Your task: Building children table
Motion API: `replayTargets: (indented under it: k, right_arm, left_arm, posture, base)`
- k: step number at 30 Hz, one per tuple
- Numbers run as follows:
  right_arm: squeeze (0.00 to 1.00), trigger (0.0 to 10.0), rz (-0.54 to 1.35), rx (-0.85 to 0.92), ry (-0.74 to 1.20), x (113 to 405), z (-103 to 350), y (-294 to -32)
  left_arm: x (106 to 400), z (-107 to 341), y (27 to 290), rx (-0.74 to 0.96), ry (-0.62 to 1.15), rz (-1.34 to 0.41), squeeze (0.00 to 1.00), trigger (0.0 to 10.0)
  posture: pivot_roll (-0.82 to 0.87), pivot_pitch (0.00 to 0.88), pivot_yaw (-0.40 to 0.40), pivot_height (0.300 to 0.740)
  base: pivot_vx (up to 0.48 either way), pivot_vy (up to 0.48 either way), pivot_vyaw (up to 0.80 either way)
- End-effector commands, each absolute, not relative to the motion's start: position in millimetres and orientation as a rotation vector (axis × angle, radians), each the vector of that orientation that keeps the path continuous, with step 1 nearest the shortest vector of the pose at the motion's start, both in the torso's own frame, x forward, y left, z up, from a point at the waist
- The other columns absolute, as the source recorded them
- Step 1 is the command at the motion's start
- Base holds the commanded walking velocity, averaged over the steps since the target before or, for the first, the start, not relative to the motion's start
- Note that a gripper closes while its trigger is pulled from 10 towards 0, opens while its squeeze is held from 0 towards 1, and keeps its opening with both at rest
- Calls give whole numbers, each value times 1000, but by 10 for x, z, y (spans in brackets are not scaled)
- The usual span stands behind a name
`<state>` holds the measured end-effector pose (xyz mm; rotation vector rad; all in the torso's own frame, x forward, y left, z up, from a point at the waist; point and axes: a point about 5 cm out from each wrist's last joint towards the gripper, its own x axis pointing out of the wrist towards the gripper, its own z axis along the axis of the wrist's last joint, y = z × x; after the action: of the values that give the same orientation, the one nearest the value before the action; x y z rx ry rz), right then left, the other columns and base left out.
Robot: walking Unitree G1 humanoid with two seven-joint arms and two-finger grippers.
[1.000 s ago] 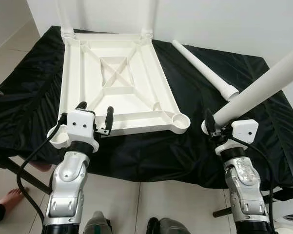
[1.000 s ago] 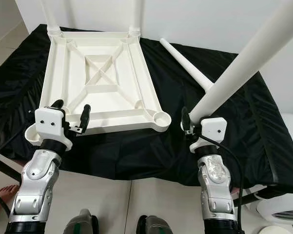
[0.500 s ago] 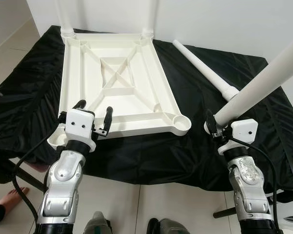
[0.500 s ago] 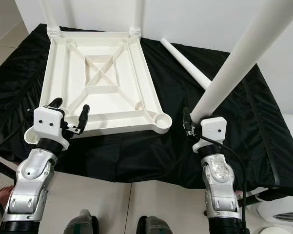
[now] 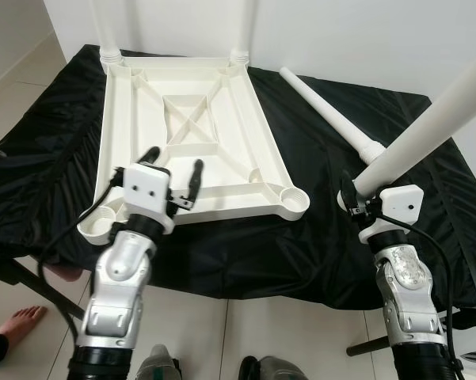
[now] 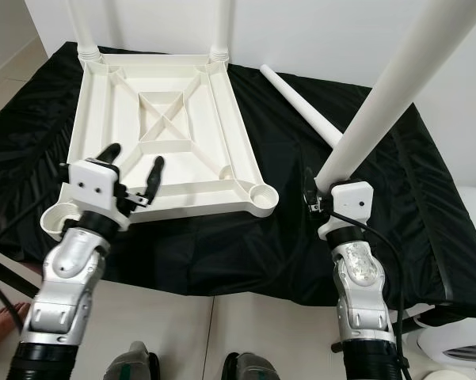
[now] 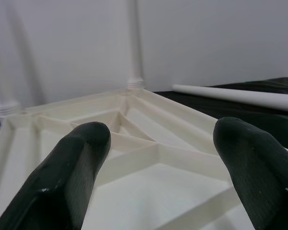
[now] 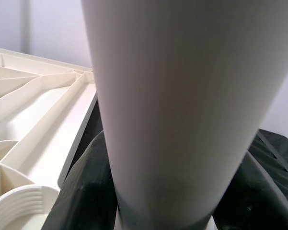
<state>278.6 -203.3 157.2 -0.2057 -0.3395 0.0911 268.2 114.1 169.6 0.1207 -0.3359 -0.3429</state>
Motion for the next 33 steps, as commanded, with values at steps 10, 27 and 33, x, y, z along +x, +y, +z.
replayTargets:
  k: [10, 27, 33]
  right_arm:
    - [0, 10000, 151, -131, -388, 2936, 1669, -1827]
    - [0, 10000, 376, -115, -337, 3135, 1754, -1604]
    - [0, 10000, 398, -160, -311, 3238, 1795, -1604]
  left_arm:
    - [2714, 1859, 795, 90, -403, -596, 1000, 10000]
    - [2785, 2343, 362, -62, -491, -912, 0, 10000]
    - [2776, 2490, 265, -25, -530, -1018, 0, 10000]
  posture:
    - [53, 0, -70, 740]
    - [44, 0, -59, 740]
    - [43, 0, -60, 740]
  base:
    - [0, 0, 0]
    - [0, 0, 0]
    - [0, 0, 0]
